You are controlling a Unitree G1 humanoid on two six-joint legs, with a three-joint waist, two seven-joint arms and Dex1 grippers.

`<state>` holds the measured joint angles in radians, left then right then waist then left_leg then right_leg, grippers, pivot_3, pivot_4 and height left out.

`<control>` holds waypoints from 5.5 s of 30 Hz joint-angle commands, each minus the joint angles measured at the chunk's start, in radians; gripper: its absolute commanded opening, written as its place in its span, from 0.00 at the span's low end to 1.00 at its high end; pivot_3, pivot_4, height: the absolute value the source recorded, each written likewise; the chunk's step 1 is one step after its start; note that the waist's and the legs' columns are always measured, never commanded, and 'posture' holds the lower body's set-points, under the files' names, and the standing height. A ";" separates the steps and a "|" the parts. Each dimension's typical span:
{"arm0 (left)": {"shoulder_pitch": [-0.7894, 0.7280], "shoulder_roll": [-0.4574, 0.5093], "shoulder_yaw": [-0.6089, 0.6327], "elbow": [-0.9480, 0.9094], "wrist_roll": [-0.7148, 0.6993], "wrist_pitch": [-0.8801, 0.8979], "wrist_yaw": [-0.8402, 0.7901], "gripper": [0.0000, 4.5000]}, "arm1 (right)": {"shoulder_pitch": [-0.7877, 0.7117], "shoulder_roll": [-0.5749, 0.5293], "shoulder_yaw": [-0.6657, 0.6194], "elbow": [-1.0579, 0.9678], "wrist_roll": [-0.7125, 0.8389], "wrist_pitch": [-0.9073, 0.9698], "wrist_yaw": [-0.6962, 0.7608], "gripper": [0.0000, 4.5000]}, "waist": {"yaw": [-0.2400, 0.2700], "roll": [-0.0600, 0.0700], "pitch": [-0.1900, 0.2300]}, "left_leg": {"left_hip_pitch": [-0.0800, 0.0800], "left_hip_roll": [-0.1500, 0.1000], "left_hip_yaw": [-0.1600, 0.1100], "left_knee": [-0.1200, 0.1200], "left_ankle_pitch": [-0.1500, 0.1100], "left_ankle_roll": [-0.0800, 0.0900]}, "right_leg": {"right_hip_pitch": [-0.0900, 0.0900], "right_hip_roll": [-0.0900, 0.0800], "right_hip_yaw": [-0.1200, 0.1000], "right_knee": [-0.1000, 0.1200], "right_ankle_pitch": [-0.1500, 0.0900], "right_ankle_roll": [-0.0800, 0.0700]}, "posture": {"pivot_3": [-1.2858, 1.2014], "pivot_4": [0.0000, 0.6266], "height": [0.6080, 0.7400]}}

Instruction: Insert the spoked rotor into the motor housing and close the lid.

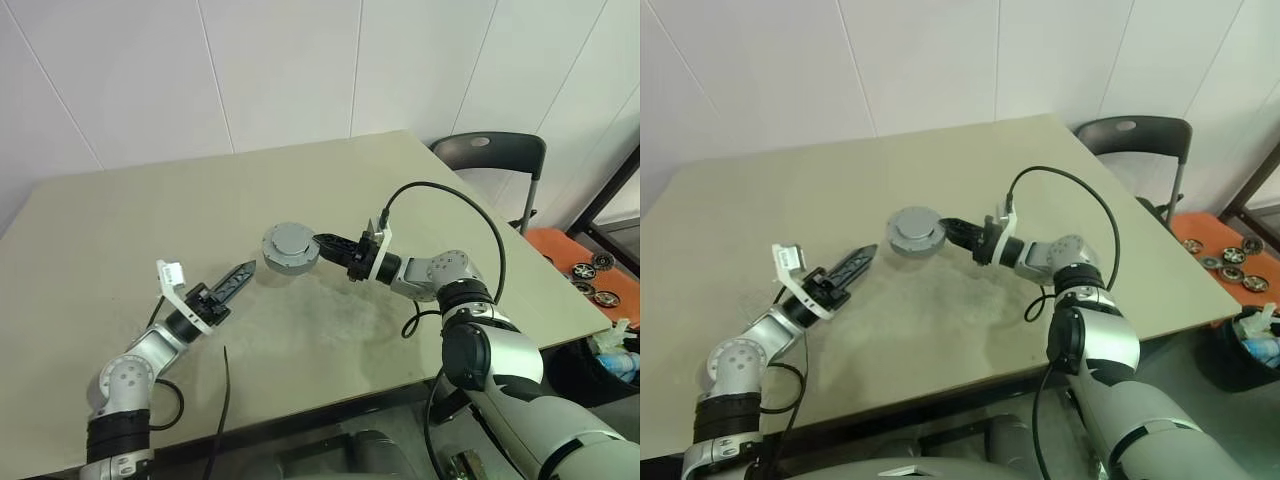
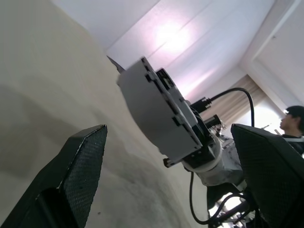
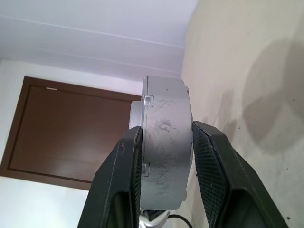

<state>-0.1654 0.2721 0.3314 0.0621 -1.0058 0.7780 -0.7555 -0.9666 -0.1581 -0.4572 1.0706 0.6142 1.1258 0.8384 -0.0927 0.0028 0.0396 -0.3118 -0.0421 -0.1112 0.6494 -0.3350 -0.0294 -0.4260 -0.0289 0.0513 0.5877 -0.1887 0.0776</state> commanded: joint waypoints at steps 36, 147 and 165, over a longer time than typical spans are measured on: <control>-0.317 -0.186 -0.079 0.304 0.179 -0.163 0.002 0.99 | -0.050 -0.019 -0.010 -0.036 0.031 -0.020 -0.003 0.28 | -0.002 -0.001 -0.001 | 0.002 -0.001 0.000 0.002 0.001 -0.001 | 0.001 0.000 0.001 0.006 0.000 0.000 | 0.52 0.00 1.00; -0.203 0.045 0.342 0.070 -0.125 0.069 0.263 0.56 | -0.019 0.047 0.048 -0.020 -0.001 -0.193 -0.091 0.87 | -0.004 -0.003 -0.001 | 0.004 0.000 0.000 0.001 0.002 -0.004 | 0.000 0.001 0.001 0.007 0.001 -0.001 | 0.52 0.00 1.00; -0.376 0.460 0.286 0.766 0.268 -0.262 0.084 0.56 | -0.021 0.052 0.059 -0.003 -0.023 -0.209 -0.090 0.87 | 0.003 -0.008 -0.004 | 0.003 -0.002 -0.002 0.000 0.003 -0.005 | 0.000 -0.001 0.000 0.006 0.001 -0.001 | 0.52 0.00 1.00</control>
<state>-0.4916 0.6967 0.6183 0.8179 -0.7559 0.5680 -0.6272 -0.9600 -0.0999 -0.3915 1.0851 0.5832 0.9224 0.7409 -0.0899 -0.0053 0.0357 -0.3090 -0.0438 -0.1134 0.6489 -0.3325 -0.0341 -0.4266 -0.0302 0.0511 0.5944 -0.1874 0.0771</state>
